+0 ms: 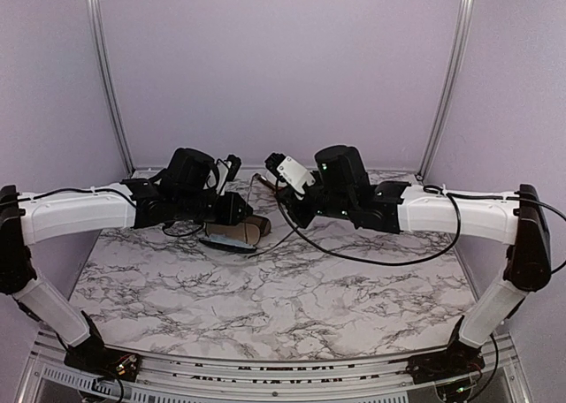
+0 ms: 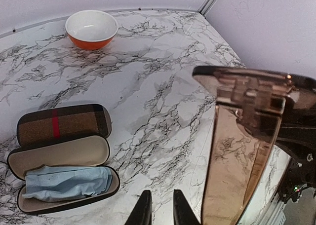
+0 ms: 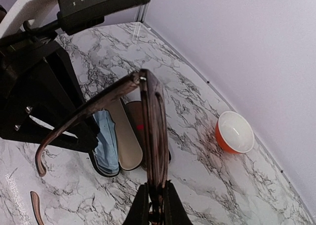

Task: Organize the sunglasses
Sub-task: Fold the left temple of the sunglasses on the sunglasses.

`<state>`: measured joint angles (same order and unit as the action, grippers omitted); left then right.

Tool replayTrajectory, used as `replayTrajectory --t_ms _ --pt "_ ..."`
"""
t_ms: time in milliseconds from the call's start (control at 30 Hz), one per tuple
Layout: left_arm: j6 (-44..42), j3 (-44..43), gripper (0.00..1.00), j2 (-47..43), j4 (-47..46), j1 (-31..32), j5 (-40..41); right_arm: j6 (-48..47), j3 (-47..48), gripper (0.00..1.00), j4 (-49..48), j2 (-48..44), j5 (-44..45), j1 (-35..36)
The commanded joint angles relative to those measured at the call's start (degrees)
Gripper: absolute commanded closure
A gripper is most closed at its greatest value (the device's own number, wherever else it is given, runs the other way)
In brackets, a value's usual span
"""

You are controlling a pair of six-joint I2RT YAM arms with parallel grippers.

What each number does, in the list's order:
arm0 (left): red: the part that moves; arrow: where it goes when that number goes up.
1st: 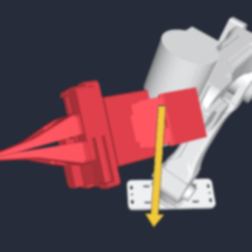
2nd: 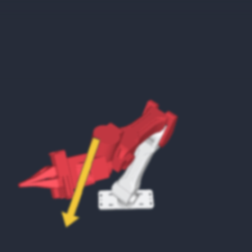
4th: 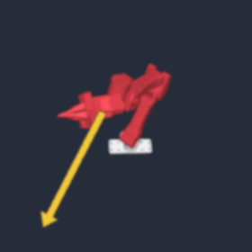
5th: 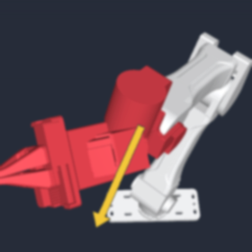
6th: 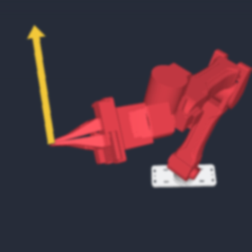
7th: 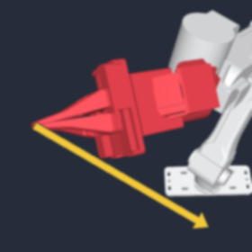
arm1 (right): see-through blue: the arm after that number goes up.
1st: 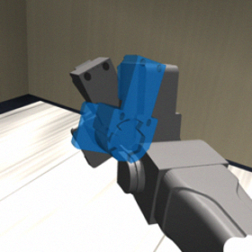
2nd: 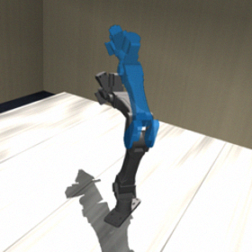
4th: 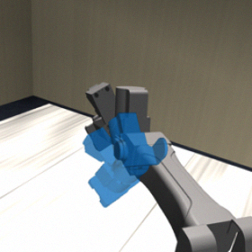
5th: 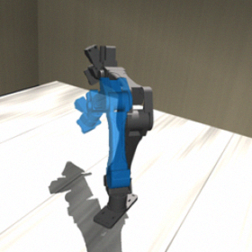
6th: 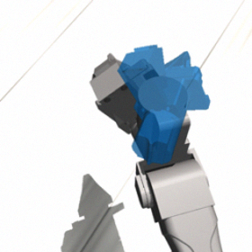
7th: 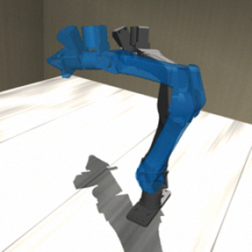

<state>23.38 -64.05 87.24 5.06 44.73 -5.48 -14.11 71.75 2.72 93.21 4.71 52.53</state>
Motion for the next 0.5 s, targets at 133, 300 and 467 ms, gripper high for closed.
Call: replayTrajectory --t_ms 133,300,467 --pt "0.7 -5.6 0.85 5.4 3.1 1.0 1.1 2.7 3.5 0.95 -0.3 1.6 2.6 2.6" --pt "1.7 -8.1 0.85 8.1 3.7 1.4 1.5 5.0 4.4 0.95 -0.5 3.1 4.7 3.5" --pt "2.5 -10.0 0.86 9.8 4.6 1.5 3.2 6.3 5.1 0.94 -1.0 4.5 6.5 4.6"
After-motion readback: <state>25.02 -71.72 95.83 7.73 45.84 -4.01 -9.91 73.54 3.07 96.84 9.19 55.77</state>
